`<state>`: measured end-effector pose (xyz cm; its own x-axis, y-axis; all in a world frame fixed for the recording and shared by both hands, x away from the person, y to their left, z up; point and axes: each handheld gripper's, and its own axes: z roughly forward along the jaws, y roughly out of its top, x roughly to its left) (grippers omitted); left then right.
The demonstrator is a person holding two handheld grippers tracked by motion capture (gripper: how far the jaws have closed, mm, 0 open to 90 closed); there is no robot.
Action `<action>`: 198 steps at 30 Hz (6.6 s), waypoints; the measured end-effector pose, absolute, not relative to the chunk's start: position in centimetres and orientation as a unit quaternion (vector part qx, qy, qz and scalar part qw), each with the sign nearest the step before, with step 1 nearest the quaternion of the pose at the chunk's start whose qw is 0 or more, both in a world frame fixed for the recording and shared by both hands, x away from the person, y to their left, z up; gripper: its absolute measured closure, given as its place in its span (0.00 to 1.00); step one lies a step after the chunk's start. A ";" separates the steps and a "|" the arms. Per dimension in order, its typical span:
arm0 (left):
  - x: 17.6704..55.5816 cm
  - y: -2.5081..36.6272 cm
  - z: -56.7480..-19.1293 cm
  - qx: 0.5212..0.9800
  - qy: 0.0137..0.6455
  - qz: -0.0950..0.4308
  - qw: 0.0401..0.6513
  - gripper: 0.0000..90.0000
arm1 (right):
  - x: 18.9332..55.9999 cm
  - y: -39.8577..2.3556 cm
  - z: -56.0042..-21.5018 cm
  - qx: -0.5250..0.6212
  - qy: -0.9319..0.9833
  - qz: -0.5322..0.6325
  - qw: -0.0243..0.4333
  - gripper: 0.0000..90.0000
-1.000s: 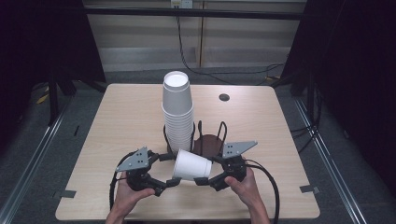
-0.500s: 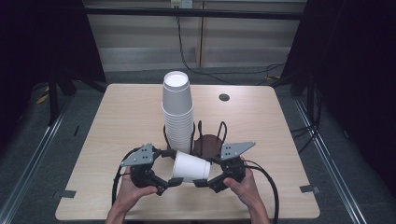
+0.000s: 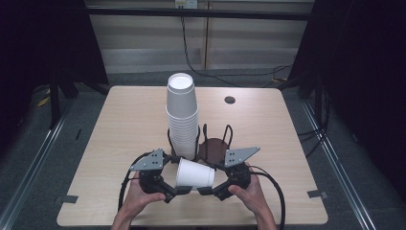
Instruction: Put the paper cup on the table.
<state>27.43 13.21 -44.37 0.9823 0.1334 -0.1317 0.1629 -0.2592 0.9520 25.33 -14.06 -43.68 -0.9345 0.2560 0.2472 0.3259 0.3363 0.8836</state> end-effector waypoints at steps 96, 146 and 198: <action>29.9 20.7 -42.3 0.847 0.219 0.055 0.481 0.09 | 22.9 -18.3 -51.2 -0.341 -0.622 -0.627 -0.323 0.14; 37.0 22.0 -37.8 0.900 0.280 0.102 0.317 0.09 | 22.9 -18.3 -51.2 -0.342 -0.621 -0.626 -0.324 0.14; 40.5 17.2 -41.9 0.944 0.274 0.109 0.145 0.05 | 22.9 -18.4 -51.2 -0.341 -0.622 -0.626 -0.323 0.14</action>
<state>40.51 17.16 -41.88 0.8257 0.5496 0.1269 0.4860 -0.8074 0.3344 22.92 -18.35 -51.18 -0.5590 0.8288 0.0244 0.0187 -0.0169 0.9997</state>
